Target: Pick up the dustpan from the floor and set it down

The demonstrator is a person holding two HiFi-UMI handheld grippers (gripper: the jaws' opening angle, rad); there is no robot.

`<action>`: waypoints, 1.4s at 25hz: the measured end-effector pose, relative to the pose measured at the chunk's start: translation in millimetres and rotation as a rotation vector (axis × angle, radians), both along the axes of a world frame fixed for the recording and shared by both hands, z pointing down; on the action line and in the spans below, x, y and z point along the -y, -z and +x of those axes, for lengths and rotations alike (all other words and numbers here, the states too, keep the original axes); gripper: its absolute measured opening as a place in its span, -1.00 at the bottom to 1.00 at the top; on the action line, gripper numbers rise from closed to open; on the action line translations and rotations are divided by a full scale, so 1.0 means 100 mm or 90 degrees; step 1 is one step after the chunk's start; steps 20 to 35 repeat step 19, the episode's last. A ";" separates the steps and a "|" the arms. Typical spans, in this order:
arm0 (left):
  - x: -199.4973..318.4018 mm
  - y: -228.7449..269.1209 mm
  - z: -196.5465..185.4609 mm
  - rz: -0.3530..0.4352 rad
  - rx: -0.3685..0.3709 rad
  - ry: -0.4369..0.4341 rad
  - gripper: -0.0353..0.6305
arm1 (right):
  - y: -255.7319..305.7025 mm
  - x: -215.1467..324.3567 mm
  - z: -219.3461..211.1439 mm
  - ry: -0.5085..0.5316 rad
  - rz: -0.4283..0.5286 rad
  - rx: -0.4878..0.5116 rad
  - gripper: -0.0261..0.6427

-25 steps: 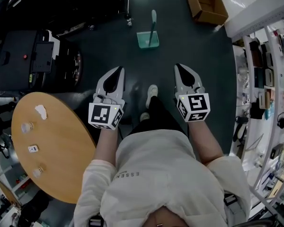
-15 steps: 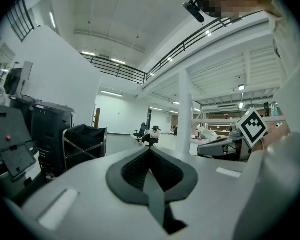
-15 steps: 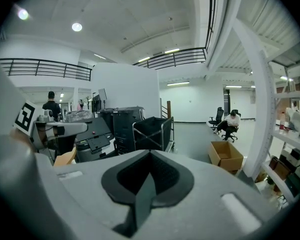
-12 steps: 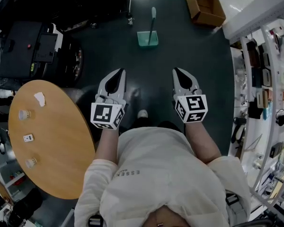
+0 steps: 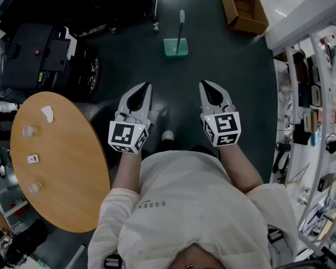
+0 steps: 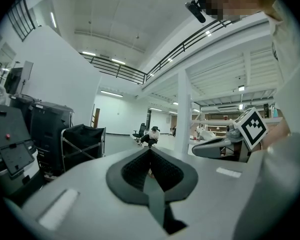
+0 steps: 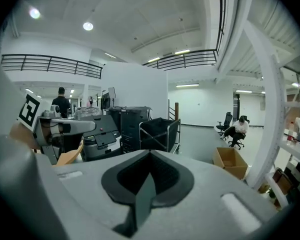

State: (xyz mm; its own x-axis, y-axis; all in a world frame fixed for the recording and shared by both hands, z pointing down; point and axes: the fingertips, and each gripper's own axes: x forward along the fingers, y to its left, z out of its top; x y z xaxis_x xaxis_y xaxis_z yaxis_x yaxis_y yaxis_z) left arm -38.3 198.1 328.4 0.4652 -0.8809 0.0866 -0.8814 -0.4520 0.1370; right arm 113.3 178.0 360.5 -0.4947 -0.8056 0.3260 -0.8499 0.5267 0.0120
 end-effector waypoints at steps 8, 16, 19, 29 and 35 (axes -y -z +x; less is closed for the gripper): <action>0.02 0.05 0.04 0.007 0.008 -0.002 -0.84 | -0.03 0.03 0.04 -0.005 -0.017 -0.014 -0.95; -0.05 0.07 0.07 0.011 0.014 -0.008 -0.84 | 0.02 0.01 0.03 0.009 -0.006 -0.005 -0.95; -0.07 0.10 0.08 0.012 0.017 -0.008 -0.84 | 0.06 -0.02 0.04 0.013 0.001 -0.001 -0.95; -0.07 0.10 0.08 0.012 0.017 -0.008 -0.84 | 0.06 -0.02 0.04 0.013 0.001 -0.001 -0.95; -0.07 0.10 0.08 0.012 0.017 -0.008 -0.84 | 0.06 -0.02 0.04 0.013 0.001 -0.001 -0.95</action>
